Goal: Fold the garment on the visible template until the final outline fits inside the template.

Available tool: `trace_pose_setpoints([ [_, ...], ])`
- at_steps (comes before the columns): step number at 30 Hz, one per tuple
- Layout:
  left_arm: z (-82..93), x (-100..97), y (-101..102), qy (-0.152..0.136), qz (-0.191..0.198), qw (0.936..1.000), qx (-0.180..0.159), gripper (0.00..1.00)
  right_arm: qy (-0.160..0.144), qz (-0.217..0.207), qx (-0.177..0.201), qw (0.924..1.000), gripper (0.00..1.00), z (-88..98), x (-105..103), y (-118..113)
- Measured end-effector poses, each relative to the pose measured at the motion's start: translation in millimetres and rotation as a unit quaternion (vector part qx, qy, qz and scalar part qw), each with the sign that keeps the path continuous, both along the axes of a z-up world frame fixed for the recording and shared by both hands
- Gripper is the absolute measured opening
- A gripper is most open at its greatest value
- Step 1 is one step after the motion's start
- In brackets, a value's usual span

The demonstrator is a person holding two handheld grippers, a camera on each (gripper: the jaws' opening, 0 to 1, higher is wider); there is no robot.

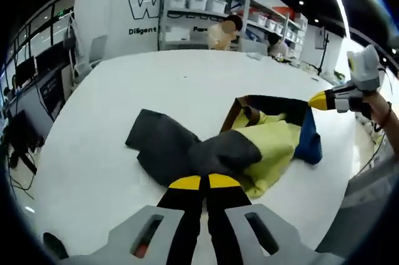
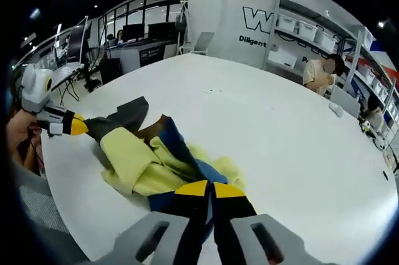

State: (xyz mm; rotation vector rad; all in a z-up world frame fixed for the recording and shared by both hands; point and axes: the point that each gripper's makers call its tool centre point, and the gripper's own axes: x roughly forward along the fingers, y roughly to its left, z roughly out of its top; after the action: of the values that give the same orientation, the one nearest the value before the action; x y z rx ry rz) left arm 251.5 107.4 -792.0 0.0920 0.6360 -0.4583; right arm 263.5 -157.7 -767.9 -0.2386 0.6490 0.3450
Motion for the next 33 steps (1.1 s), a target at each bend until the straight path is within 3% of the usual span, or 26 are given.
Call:
trace_pose_setpoints([
  [5,16.9,-3.5,2.1,-0.006,-0.007,0.9999,0.005,0.02,-0.01,-0.012,0.013,0.9998,0.0,13.9,-0.5,-7.8],
  [7,20.1,-7.2,2.9,0.011,0.004,0.9999,-0.007,0.02,-0.002,-0.024,0.025,0.9994,0.0,17.5,-3.9,-10.4],
  [13,38.4,-12.1,3.1,-0.004,-0.01,0.9999,0.007,0.02,-0.013,-0.026,0.026,0.9992,0.0,29.1,-7.9,-15.3],
  [19,65.6,-18.2,11.9,-0.021,-0.021,0.9992,0.025,0.02,-0.038,-0.038,0.029,0.9981,0.0,52.1,-7.6,-28.9],
  [25,85.1,-20.4,29.2,-0.027,-0.003,0.9989,0.038,0.02,-0.07,-0.058,0.03,0.9954,0.0,81.1,-9.1,-46.2],
  [33,104.5,-20.3,39.7,-0.049,0.007,0.9974,0.052,0.02,-0.084,-0.071,0.027,0.9935,0.0,104.4,-18.1,-59.7],
])
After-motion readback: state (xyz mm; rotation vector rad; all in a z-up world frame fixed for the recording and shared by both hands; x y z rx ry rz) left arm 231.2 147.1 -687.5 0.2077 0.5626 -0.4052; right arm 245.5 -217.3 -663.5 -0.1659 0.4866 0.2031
